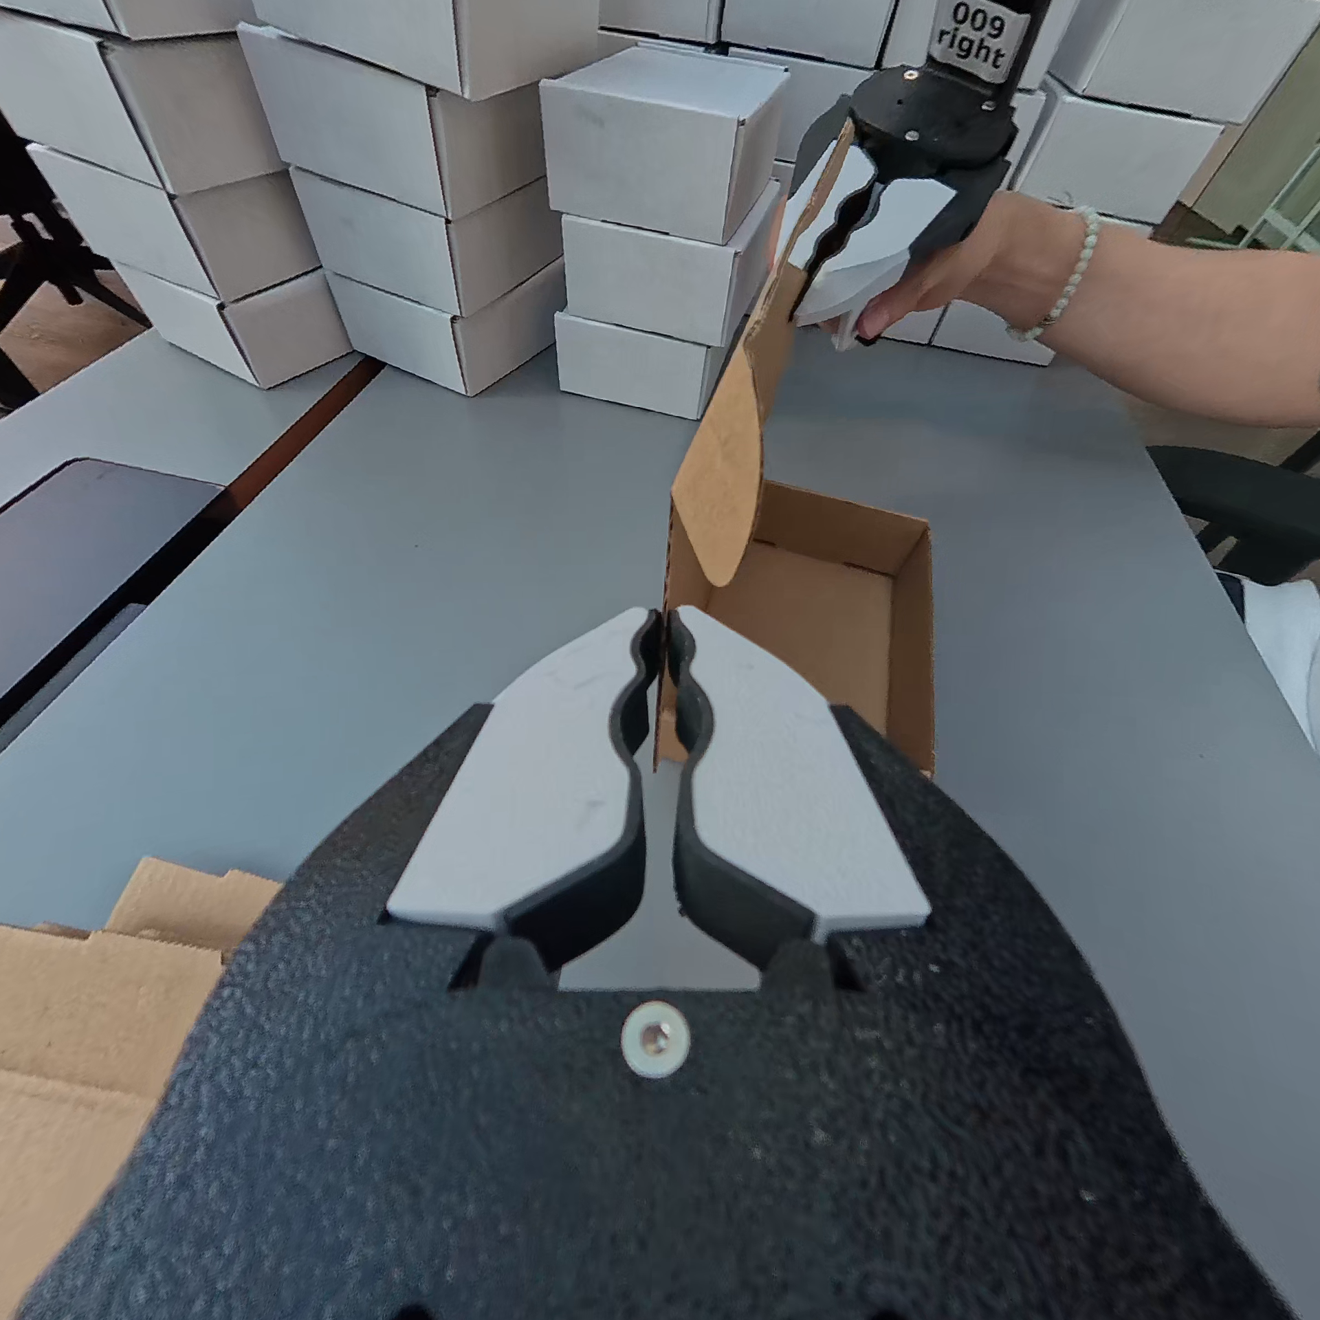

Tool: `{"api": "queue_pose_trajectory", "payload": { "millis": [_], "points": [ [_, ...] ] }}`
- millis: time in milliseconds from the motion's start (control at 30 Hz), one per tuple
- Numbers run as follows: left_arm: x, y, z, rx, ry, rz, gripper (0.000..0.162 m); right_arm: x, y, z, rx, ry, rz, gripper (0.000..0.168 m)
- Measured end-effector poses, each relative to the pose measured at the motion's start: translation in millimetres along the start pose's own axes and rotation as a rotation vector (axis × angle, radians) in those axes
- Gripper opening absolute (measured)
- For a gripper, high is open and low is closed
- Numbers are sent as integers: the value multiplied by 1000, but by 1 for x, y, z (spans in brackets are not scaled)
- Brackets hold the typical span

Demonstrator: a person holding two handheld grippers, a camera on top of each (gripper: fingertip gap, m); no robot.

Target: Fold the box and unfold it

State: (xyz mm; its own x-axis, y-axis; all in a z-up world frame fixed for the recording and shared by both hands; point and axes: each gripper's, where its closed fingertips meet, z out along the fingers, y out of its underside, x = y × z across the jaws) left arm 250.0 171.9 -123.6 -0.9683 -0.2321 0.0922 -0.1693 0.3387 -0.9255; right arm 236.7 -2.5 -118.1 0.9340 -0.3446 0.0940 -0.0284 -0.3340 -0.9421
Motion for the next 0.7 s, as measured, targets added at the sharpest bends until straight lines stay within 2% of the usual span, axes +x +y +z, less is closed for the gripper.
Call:
{"api": "queue_pose_trajectory", "payload": {
  "millis": [133,300,400,600,700],
  "points": [
    [-10,0,-2,-39,-200,-51,2,3,-5,6,-17,113,7,2],
    [-15,-6,-4,-60,-534,-180,1,11,-14,16,-26,368,123,2],
    [-18,-6,-9,-57,-745,-241,2,7,-18,27,-5,402,161,3],
    [-8,-9,-2,-65,-981,-296,3,9,-8,43,51,574,257,7],
    [-6,-12,0,36,-1054,-389,3,8,-7,44,89,637,278,7]
  ]
}}
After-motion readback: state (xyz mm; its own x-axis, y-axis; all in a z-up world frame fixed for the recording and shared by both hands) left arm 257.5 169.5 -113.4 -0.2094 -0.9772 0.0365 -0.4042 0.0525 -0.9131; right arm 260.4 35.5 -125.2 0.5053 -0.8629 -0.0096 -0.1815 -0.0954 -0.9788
